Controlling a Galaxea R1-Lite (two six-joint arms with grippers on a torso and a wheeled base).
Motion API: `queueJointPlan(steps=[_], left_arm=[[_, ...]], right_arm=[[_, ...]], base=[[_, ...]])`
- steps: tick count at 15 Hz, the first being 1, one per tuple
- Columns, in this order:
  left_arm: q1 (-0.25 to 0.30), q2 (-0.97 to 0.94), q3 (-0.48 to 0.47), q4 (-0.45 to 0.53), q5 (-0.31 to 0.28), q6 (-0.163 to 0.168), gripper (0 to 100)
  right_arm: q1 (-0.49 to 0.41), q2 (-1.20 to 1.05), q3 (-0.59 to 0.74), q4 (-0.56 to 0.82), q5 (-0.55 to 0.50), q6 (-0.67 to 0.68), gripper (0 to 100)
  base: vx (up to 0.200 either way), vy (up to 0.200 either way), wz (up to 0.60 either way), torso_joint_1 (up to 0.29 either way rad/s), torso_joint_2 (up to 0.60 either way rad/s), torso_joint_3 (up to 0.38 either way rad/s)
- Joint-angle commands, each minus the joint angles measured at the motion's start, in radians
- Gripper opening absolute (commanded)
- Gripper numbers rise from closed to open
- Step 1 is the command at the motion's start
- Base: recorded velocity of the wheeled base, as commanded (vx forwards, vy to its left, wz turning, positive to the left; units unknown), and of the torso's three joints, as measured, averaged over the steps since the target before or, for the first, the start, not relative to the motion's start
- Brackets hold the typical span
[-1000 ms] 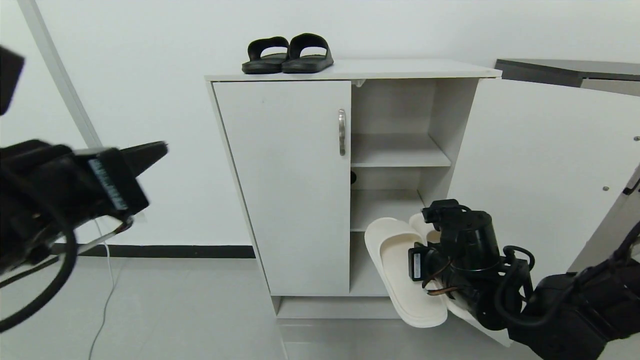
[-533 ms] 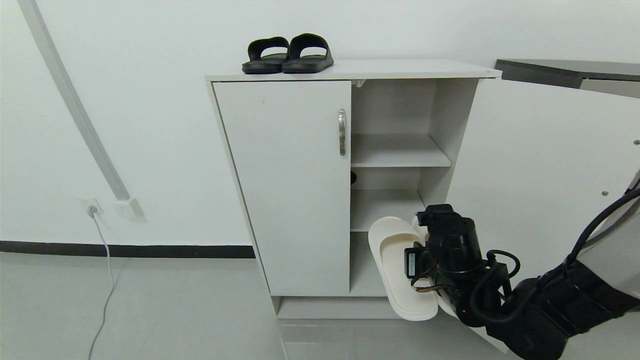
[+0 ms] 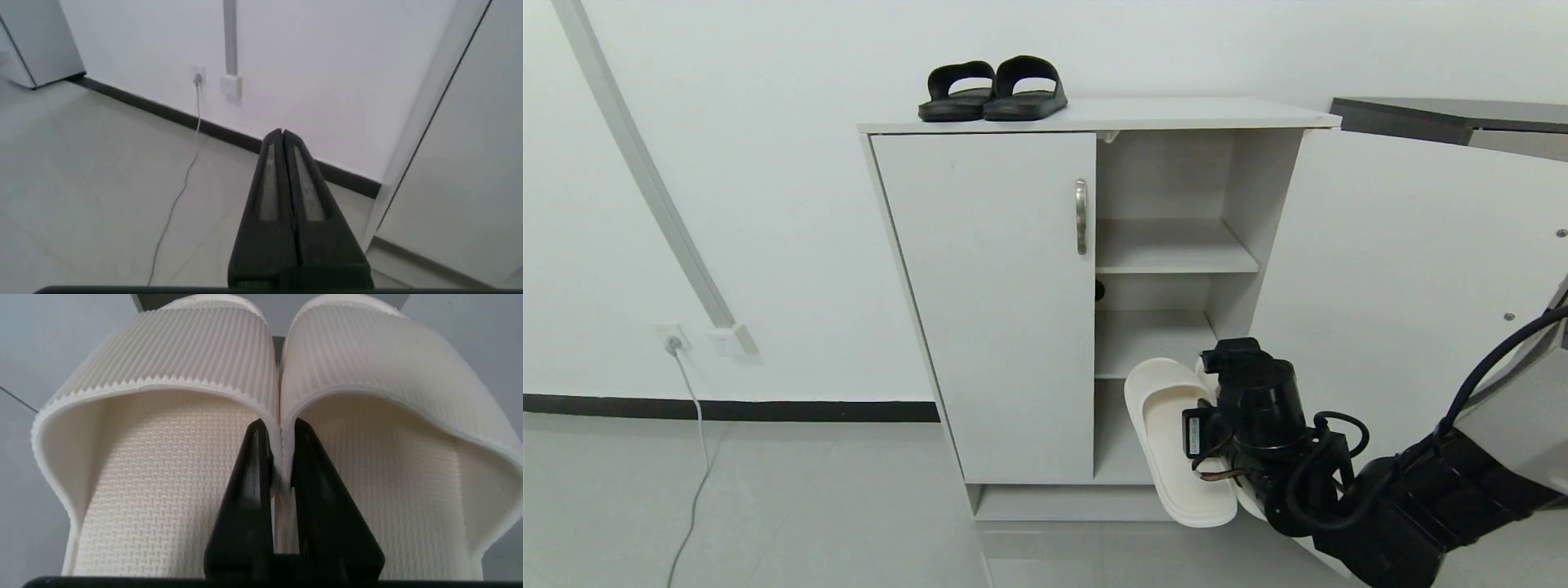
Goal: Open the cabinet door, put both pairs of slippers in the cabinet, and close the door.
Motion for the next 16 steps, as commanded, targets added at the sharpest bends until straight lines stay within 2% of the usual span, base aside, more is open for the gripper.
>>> queueJointPlan(steps=[1, 3, 4, 5, 7, 8, 10, 11, 12, 16], left_arm=[[0.007, -0.151, 0.049, 0.070, -0.031, 0.017, 0], [0.007, -0.256, 0.061, 0.182, -0.092, 0.041, 0], [0.007, -0.253, 0.061, 0.199, -0.097, 0.037, 0], [0.007, -0.252, 0.061, 0.200, -0.135, 0.038, 0], [0.000, -0.256, 0.061, 0.200, -0.273, 0.044, 0], [-0.074, -0.312, 0.061, 0.200, -0.348, 0.041, 0], [-0.068, -0.330, 0.061, 0.234, -0.420, 0.034, 0], [-0.069, -0.333, 0.055, 0.268, -0.448, 0.032, 0], [-0.068, -0.333, 0.060, 0.248, -0.457, 0.040, 0], [-0.068, -0.333, 0.061, 0.249, -0.459, 0.032, 0]], right_arm=[[0.001, 0.000, 0.003, 0.000, 0.000, 0.000, 0], [0.001, 0.000, 0.003, -0.002, 0.000, 0.000, 0], [0.001, 0.000, 0.003, -0.002, 0.000, 0.000, 0], [0.002, 0.000, 0.005, -0.002, 0.000, 0.000, 0], [0.004, 0.000, 0.006, -0.002, 0.000, 0.001, 0], [0.004, 0.000, 0.006, -0.002, 0.000, 0.000, 0], [0.005, 0.000, 0.006, -0.002, 0.000, 0.000, 0], [0.007, 0.000, 0.006, -0.005, 0.000, 0.000, 0], [0.011, 0.006, 0.006, -0.015, 0.000, -0.002, 0], [0.019, 0.070, -0.043, -0.074, -0.023, -0.042, 0]], base=[[0.000, 0.000, 0.00, 0.000, 0.00, 0.000], [0.000, 0.000, 0.00, 0.000, 0.00, 0.000], [0.000, 0.000, 0.00, 0.000, 0.00, 0.000], [0.000, 0.000, 0.00, 0.000, 0.00, 0.000], [0.000, 0.000, 0.00, 0.000, 0.00, 0.000], [0.000, 0.000, 0.00, 0.000, 0.00, 0.000], [0.000, 0.000, 0.00, 0.000, 0.00, 0.000], [0.000, 0.000, 0.00, 0.000, 0.00, 0.000], [0.000, 0.000, 0.00, 0.000, 0.00, 0.000], [0.000, 0.000, 0.00, 0.000, 0.00, 0.000]])
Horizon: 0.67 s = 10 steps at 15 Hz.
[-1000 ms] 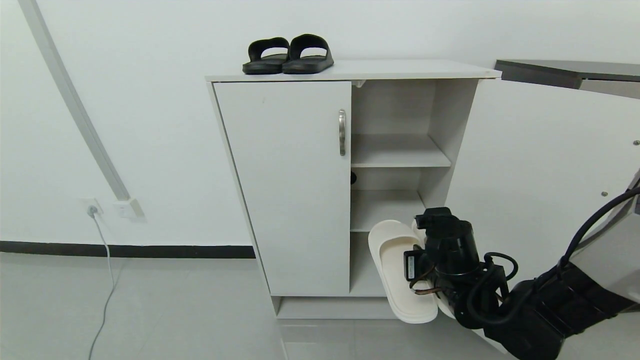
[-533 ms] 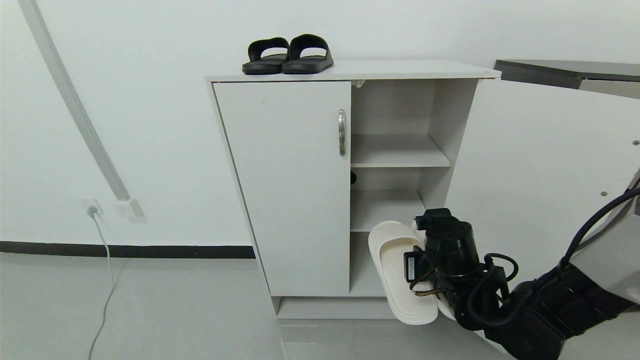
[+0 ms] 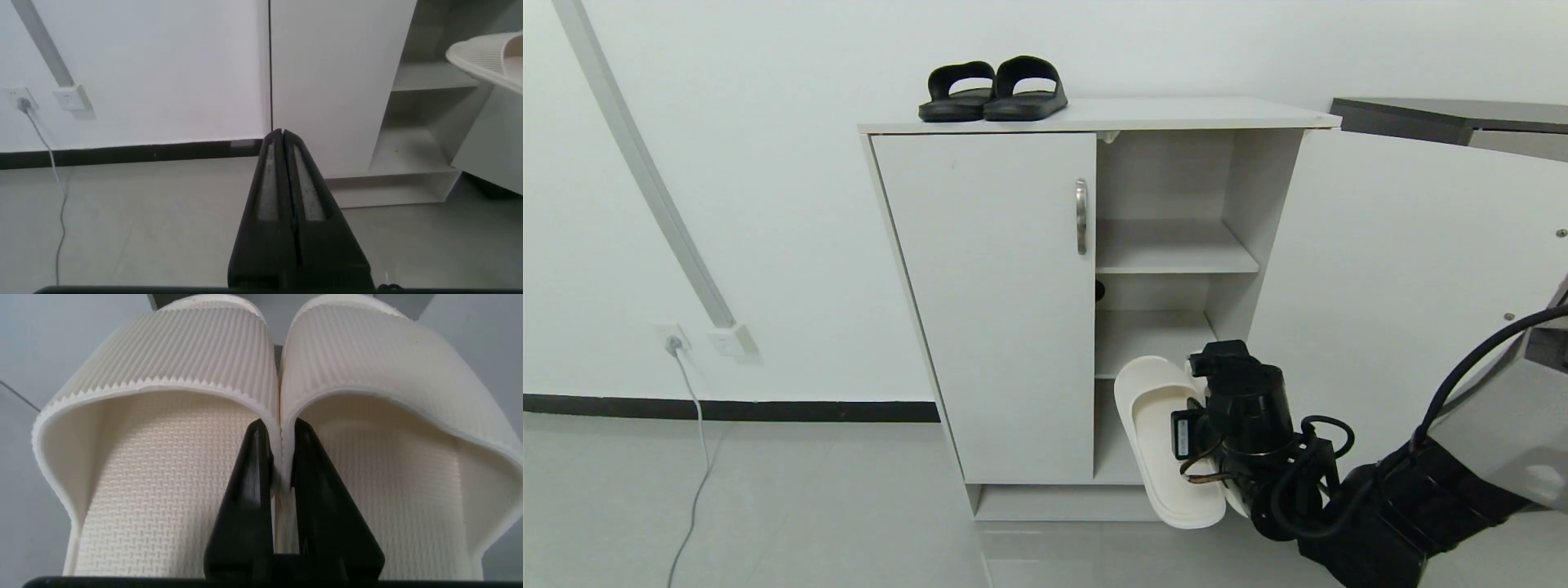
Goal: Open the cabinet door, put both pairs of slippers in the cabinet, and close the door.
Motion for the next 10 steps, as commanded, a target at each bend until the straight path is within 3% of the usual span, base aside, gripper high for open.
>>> queueJointPlan(steps=[1, 4, 9, 10], left_arm=[[0.000, -0.002, 0.000, 0.000, 0.002, -0.004, 0], [0.000, -0.002, 0.000, 0.000, 0.001, -0.012, 0], [0.000, -0.002, 0.000, 0.000, 0.002, -0.013, 0], [0.000, -0.002, 0.000, 0.000, 0.002, -0.013, 0]], right_arm=[[0.001, 0.057, -0.082, -0.005, -0.015, -0.007, 0], [0.021, 0.162, -0.200, -0.003, -0.138, -0.001, 0], [0.024, 0.180, -0.214, -0.001, -0.152, 0.021, 0], [0.026, 0.180, -0.212, -0.001, -0.152, 0.021, 0]], base=[[0.000, 0.000, 0.00, 0.000, 0.00, 0.000], [0.000, 0.000, 0.00, 0.000, 0.00, 0.000], [0.000, 0.000, 0.00, 0.000, 0.00, 0.000], [0.000, -0.200, 0.00, -0.002, 0.00, 0.002]])
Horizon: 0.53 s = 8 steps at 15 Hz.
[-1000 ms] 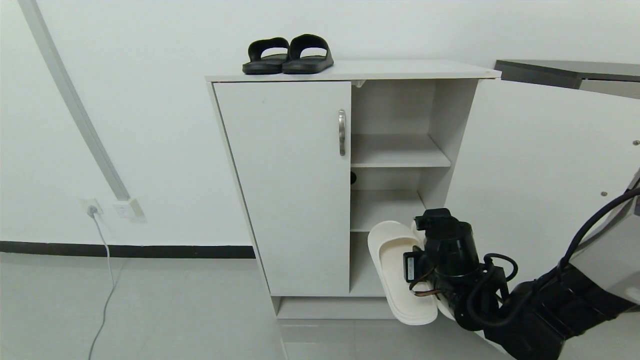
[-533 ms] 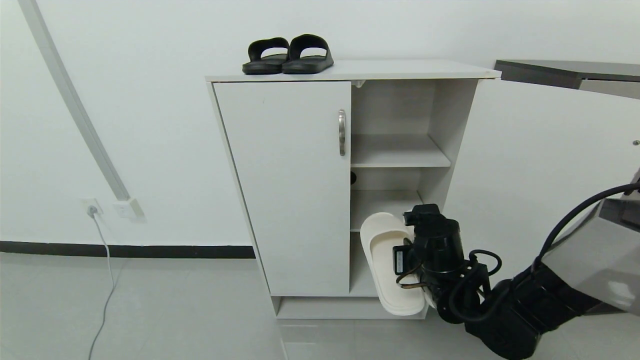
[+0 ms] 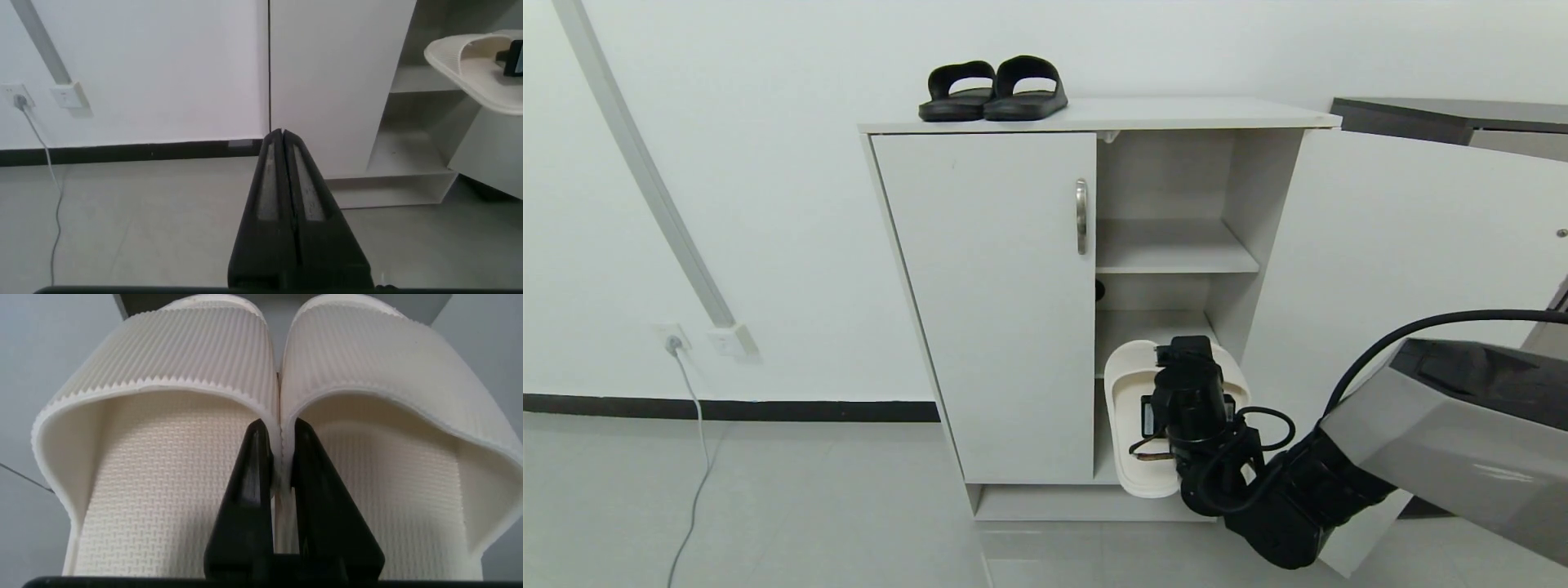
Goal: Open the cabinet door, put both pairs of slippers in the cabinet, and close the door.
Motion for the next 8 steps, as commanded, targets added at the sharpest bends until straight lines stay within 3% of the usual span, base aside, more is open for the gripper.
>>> queueJointPlan(steps=[1, 5, 8], left_arm=[[0.000, 0.002, 0.000, 0.000, 0.001, 0.000, 0], [0.000, 0.002, 0.000, 0.000, 0.001, 0.000, 0], [0.000, 0.002, 0.000, 0.000, 0.001, -0.008, 0]], right_arm=[[0.002, 0.008, -0.001, 0.000, 0.000, 0.000, 0], [0.000, 0.014, 0.004, -0.002, 0.000, 0.005, 0], [0.002, 0.016, 0.007, -0.005, 0.003, 0.006, 0]], base=[[0.000, -0.200, 0.00, 0.002, 0.01, 0.002], [0.000, -0.200, 0.00, 0.005, 0.00, 0.002], [0.000, 0.000, 0.00, 0.000, 0.00, 0.000]])
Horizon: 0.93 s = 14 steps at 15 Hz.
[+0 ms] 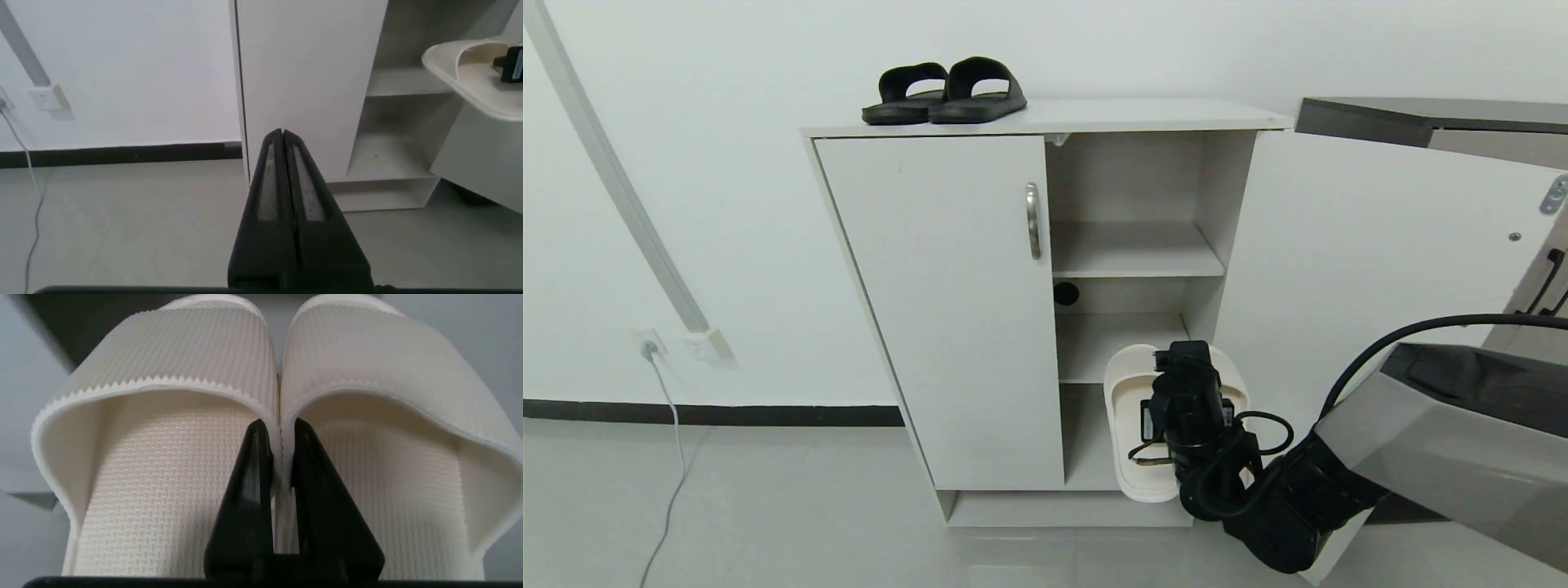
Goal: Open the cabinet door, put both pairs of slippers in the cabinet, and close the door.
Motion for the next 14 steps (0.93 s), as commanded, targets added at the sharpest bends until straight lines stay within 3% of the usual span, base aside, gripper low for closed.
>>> queueJointPlan(steps=[1, 4, 6, 14], left_arm=[[0.000, 0.002, 0.000, 0.001, 0.001, -0.001, 0], [0.000, 0.002, 0.000, 0.001, 0.001, -0.002, 0], [0.000, 0.002, 0.000, -0.001, 0.002, -0.018, 0], [0.000, 0.002, 0.000, -0.001, 0.001, -0.019, 0]], right_arm=[[0.018, 0.003, 0.007, -0.003, 0.018, 0.000, 0], [0.047, 0.037, -0.019, -0.049, 0.082, -0.012, 0], [0.044, 0.074, -0.049, -0.053, 0.082, -0.012, 0], [0.046, 0.094, -0.049, -0.054, 0.082, -0.001, 0]], base=[[0.000, 0.000, 0.00, 0.000, 0.00, 0.000], [0.000, 0.000, 0.00, 0.000, 0.00, 0.000], [0.000, 0.000, 0.00, 0.000, 0.00, 0.000], [0.000, 0.000, 0.00, 0.000, 0.00, 0.000]])
